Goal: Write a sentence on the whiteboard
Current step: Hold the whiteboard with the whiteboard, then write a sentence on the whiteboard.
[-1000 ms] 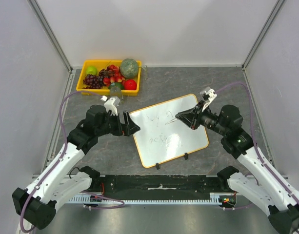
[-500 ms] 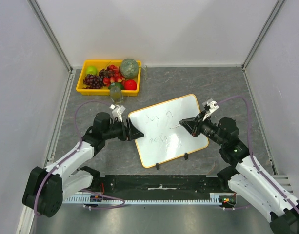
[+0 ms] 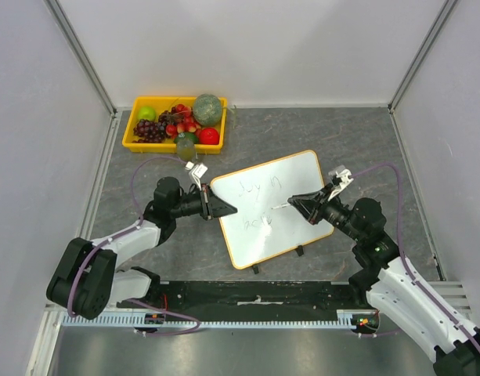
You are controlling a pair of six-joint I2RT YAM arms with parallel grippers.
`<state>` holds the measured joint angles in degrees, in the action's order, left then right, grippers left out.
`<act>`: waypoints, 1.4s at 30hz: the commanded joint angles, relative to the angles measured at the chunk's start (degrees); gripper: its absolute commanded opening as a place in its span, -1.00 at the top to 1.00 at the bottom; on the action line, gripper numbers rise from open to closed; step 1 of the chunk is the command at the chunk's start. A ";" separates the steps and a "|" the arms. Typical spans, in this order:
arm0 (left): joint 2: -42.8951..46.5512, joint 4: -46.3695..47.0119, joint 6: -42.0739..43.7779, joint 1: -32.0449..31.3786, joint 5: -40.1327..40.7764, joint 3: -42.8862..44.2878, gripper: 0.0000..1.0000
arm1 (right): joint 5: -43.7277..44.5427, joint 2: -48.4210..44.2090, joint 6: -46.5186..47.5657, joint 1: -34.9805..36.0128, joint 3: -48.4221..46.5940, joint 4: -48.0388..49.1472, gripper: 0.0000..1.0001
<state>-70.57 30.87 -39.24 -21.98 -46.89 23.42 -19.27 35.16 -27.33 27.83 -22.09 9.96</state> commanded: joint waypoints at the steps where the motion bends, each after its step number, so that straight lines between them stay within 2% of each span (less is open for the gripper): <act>1: -1.59 -1.95 5.14 1.50 7.60 -2.06 0.96 | 1.42 -1.76 2.37 -0.06 0.11 1.65 1.00; 14: 1.83 -11.53 11.29 6.94 10.51 -4.08 0.96 | 2.83 -1.41 4.13 1.43 0.82 0.59 1.00; 19: 1.57 -10.57 10.94 7.39 9.63 -4.35 0.96 | 5.28 -1.06 3.87 4.24 1.61 1.29 1.00; 29: 0.78 -10.13 10.86 7.48 8.66 -4.26 0.96 | 14.16 2.11 4.65 14.17 2.31 3.67 1.00; 42: 0.34 -9.87 11.03 7.48 7.52 -4.17 0.96 | 15.14 4.66 3.69 15.06 3.01 6.92 1.00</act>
<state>-68.31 27.57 -38.30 -16.47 -51.18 21.04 -5.50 39.72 -23.38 42.35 -19.40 12.95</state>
